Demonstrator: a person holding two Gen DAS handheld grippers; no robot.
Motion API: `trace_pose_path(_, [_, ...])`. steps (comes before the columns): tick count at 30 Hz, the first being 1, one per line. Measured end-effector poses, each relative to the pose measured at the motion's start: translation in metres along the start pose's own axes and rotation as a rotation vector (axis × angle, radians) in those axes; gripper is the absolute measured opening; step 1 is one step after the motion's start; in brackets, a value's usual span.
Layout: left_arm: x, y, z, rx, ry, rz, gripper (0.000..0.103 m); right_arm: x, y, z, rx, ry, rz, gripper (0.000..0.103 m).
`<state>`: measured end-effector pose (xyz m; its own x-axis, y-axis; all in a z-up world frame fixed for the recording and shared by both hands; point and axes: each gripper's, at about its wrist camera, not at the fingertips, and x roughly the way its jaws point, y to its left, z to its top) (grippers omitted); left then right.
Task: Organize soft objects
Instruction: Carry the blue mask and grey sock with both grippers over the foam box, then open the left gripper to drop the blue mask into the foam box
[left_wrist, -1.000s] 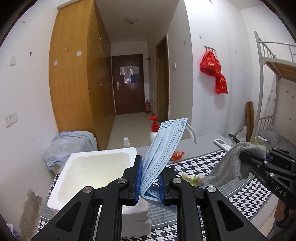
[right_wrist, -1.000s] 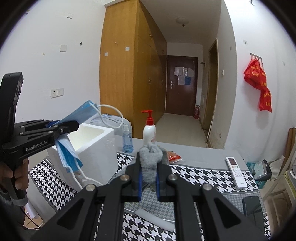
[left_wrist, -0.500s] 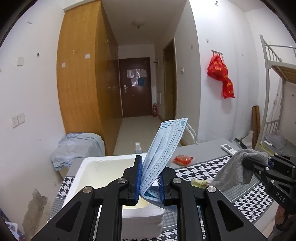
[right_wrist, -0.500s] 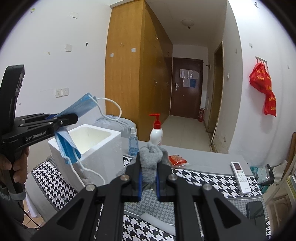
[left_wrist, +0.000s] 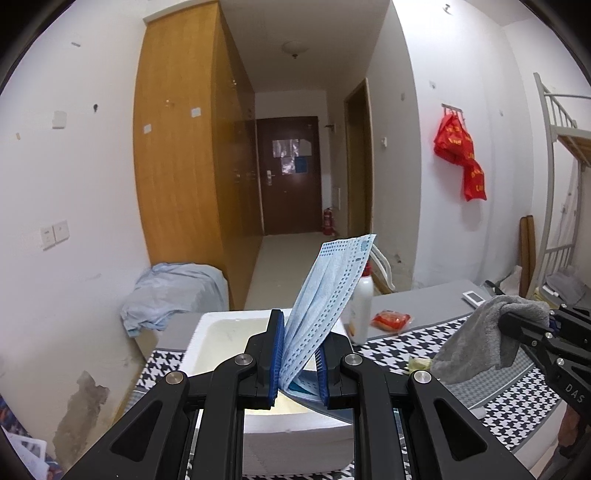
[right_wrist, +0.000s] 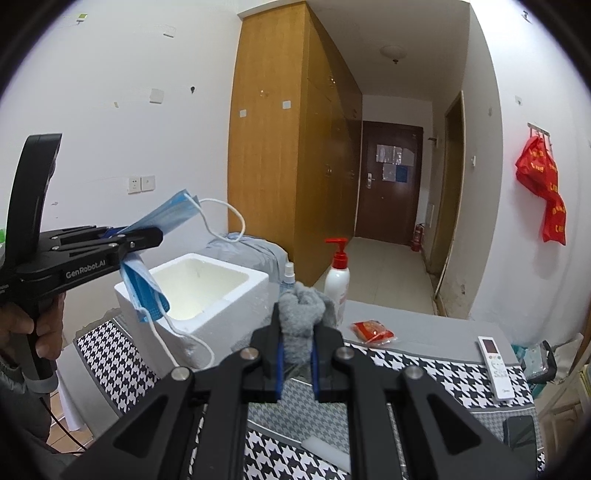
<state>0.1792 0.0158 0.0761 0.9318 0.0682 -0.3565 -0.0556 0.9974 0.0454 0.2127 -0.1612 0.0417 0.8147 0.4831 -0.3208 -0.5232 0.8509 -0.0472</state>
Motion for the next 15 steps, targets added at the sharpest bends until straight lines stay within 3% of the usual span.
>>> trace_pose_path(15, [0.02, 0.028, -0.004, -0.039, 0.068, 0.056, 0.017, 0.013, 0.02, 0.011, -0.025, -0.016, 0.046, 0.014])
